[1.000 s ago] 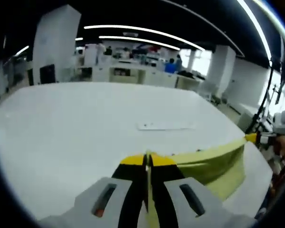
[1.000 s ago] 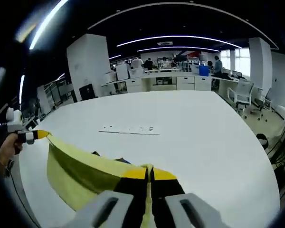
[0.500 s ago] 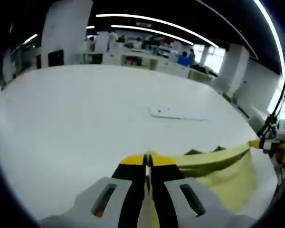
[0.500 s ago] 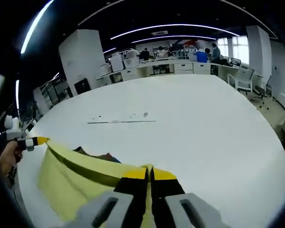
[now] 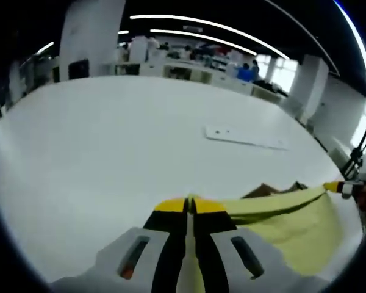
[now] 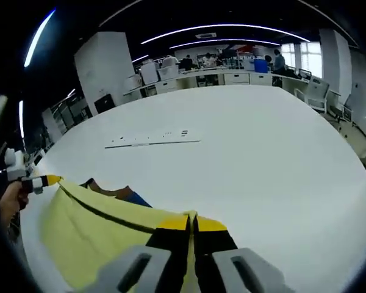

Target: Fold the garment on the visible template until the final outline fits inside the template.

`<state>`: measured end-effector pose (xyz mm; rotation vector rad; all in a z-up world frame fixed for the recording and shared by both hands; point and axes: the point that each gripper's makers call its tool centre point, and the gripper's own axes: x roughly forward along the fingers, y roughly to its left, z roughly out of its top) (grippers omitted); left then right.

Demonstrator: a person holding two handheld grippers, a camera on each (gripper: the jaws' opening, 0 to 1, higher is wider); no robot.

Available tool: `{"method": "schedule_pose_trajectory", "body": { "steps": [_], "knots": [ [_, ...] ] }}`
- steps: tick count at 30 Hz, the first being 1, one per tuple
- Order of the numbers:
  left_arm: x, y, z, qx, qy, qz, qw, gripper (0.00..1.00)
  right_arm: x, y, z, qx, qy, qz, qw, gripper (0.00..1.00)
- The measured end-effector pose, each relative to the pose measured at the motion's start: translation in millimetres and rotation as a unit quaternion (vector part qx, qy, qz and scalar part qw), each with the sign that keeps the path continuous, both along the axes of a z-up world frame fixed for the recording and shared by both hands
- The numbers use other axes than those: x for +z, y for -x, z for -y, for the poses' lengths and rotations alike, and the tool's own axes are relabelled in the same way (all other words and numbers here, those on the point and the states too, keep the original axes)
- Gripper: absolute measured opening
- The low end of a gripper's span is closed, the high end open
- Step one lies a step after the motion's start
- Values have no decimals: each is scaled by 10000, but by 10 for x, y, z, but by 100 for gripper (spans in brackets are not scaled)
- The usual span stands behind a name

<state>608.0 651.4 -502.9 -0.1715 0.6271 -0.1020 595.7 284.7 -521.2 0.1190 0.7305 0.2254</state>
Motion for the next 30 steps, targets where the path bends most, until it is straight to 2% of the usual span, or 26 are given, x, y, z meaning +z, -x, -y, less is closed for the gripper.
{"method": "schedule_pose_trajectory", "body": {
  "steps": [3, 6, 8, 11, 14, 15, 18, 20, 23, 25, 26, 28, 30],
  "knots": [
    [-27, -3, -7, 64, 59, -6, 10000, 0, -67, 14, -15, 78, 52, -81, 9999, 0],
    [-62, -5, 36, -178, -67, -46, 9998, 1, -76, 13, -6, 139, 107, -72, 9998, 0],
    [-27, -35, 32, -274, -148, 98, 9995, 0, -53, 7, 17, 137, 61, -55, 9999, 3],
    [18, -28, 48, -409, -59, 192, 9990, 2, -22, 2, 35, 189, 36, -9, 9998, 6],
    [53, -19, 61, -581, -100, 294, 9978, 11, 22, 12, 41, 292, 45, 35, 9996, 15],
    [99, -14, 94, -823, -151, 449, 9955, 13, 49, 21, 28, 374, 33, 83, 9993, 17],
    [129, 52, 136, -1056, -30, 533, 9930, 22, 111, 54, -15, 692, 135, 232, 9972, 19],
    [151, 85, 139, -1440, -423, 716, 9861, 30, 128, 85, -35, 999, 400, 336, 9936, 22],
    [100, 164, 141, -1815, -778, 700, 9778, 35, 90, 127, -31, 1296, 805, 382, 9876, 27],
    [60, 185, 154, -1854, -711, 651, 9779, 39, 37, 144, -36, 1358, 921, 371, 9857, 27],
    [21, 203, 163, -2043, -885, 625, 9729, 39, 5, 147, -46, 1407, 977, 377, 9845, 28],
    [-52, 211, 125, -2159, -1376, 524, 9653, 38, -45, 143, -41, 1432, 1094, 344, 9830, 29],
    [-108, 196, 172, -2105, -1251, 444, 9686, 38, -95, 95, -7, 1400, 1166, 368, 9826, 30]
  ]
}}
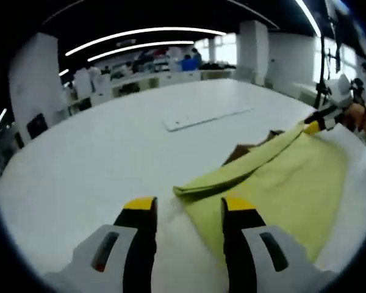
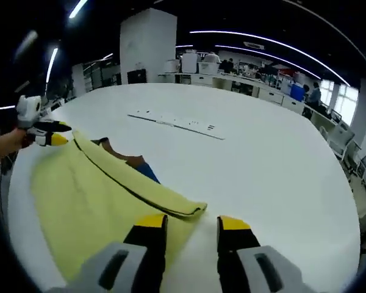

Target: Fold the garment on the visible template until the final outline fits inside the template.

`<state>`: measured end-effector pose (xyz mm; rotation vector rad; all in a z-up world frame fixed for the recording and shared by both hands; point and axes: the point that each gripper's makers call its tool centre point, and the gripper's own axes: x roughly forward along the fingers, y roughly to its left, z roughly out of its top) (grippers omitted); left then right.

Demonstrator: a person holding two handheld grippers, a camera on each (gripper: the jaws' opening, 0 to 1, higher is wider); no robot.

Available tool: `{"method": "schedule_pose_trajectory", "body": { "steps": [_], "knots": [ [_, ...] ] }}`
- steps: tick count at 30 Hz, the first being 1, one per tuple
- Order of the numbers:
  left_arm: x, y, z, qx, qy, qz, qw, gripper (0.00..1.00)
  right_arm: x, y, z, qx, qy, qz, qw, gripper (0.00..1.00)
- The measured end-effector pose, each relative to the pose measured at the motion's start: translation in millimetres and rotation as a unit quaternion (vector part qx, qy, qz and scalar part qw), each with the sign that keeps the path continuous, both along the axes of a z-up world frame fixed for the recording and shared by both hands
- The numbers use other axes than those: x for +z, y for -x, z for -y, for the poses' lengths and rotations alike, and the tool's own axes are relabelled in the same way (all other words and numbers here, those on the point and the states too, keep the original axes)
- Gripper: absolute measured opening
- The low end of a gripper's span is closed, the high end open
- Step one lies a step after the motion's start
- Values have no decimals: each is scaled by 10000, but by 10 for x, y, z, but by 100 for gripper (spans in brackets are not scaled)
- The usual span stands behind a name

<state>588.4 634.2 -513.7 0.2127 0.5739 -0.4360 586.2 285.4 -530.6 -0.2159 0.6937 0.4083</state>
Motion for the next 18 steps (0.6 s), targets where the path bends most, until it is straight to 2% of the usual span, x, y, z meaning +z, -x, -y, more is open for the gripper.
{"method": "schedule_pose_trajectory", "body": {
  "steps": [1, 4, 8, 10, 12, 14, 15, 18],
  "knots": [
    [-20, -11, 12, -5, -30, -18, 10000, 38, -2, -20, -2, -36, -29, 15, 10000, 30],
    [-76, -108, -46, -17, -547, 95, 9985, 39, 1, -106, -1, -247, -144, 93, 9995, 30],
    [-104, -232, -10, 180, -299, 82, 9994, 36, -12, -195, 24, -574, -335, 138, 9977, 30],
    [-103, -303, -16, 276, -258, 128, 9992, 36, -11, -237, 13, -815, -608, 144, 9947, 30],
    [-103, -372, -33, 376, -250, 166, 9988, 37, -5, -277, 5, -855, -624, 200, 9942, 32],
    [-87, -403, -39, 568, -155, 178, 9981, 36, 5, -324, 4, -956, -669, 258, 9928, 33],
    [-84, -472, -80, 856, -8, 172, 9962, 36, 7, -353, -2, -1021, -742, 268, 9916, 33],
    [-47, -491, -129, 1032, -125, 280, 9942, 36, 24, -417, 8, -1189, -844, 327, 9888, 35]
  ]
}}
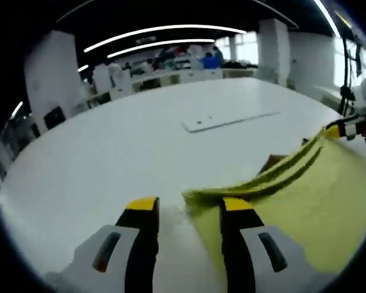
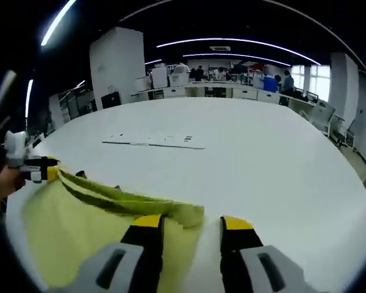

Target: Fold the garment on the visible template until the final outline fits inside the template.

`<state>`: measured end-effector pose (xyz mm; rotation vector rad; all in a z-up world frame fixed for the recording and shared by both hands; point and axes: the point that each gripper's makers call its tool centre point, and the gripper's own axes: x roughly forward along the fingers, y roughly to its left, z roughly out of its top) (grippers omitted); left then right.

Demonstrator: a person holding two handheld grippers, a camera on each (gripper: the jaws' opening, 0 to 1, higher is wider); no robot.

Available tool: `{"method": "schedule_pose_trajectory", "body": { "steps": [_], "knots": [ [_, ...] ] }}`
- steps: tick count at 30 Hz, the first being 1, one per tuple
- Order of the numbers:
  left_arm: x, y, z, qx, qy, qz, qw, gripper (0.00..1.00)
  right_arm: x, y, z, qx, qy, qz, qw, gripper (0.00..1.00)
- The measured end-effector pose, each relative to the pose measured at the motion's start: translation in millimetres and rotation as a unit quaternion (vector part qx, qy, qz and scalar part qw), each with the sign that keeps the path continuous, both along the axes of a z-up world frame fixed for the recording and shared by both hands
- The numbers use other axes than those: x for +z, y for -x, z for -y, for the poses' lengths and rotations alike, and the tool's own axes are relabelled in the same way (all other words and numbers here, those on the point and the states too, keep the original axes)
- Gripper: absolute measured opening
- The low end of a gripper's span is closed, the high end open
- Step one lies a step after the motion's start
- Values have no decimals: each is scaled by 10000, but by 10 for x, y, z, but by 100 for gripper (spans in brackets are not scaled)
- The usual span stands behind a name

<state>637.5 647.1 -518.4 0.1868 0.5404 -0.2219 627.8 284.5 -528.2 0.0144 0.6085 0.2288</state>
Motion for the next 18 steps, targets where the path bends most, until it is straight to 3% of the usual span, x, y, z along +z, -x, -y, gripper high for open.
{"method": "schedule_pose_trajectory", "body": {
  "steps": [10, 18],
  "knots": [
    [225, 158, -51, 233, 582, 34, 9980, 44, 171, 88, -100, 6, -258, 12, 9997, 42],
    [407, 390, -73, -65, 785, 48, 9969, 54, 291, 334, -241, 383, -256, -197, 9987, 53]
  ]
}}
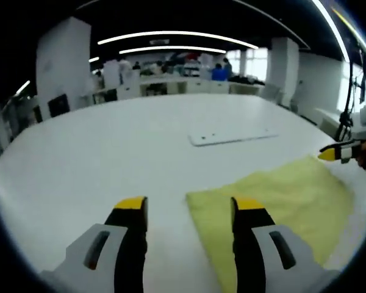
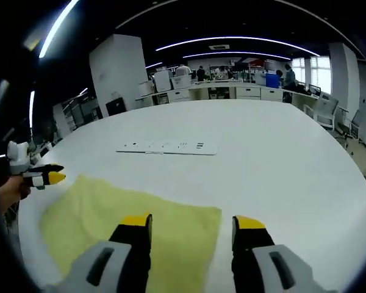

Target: Fold the garment on the visible template until the final outline fits inside the template.

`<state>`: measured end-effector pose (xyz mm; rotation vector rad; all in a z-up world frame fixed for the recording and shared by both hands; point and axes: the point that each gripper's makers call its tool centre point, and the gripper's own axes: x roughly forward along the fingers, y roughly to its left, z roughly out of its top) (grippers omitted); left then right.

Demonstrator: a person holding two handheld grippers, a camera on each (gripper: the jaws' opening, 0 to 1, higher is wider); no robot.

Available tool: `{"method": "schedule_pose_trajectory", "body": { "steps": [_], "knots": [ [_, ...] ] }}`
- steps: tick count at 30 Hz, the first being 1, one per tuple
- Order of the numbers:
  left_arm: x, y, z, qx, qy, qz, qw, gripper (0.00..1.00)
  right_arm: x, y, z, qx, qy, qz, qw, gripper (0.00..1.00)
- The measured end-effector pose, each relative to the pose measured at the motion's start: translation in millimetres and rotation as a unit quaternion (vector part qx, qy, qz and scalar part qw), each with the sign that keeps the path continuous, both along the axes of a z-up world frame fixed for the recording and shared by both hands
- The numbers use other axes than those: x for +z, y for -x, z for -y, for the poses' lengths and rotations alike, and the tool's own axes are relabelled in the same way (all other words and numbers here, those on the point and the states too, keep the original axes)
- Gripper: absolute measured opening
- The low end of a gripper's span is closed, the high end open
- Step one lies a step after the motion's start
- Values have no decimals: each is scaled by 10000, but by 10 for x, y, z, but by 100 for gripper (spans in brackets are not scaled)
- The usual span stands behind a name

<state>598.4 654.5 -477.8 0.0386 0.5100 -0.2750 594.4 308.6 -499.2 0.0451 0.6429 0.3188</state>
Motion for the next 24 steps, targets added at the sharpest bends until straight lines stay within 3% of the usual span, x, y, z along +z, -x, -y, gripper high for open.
{"method": "schedule_pose_trajectory", "body": {
  "steps": [8, 15, 24],
  "knots": [
    [96, 309, 15, -282, 254, -10, 9993, 58, 122, 269, -91, 271, -50, -109, 9996, 60],
    [150, 620, 56, -512, 241, -33, 9984, 60, 186, 530, -119, 348, -24, -156, 9993, 59],
    [120, 1009, 65, -753, 150, -139, 9969, 55, 204, 870, -148, 464, 75, -178, 9987, 57]
  ]
}}
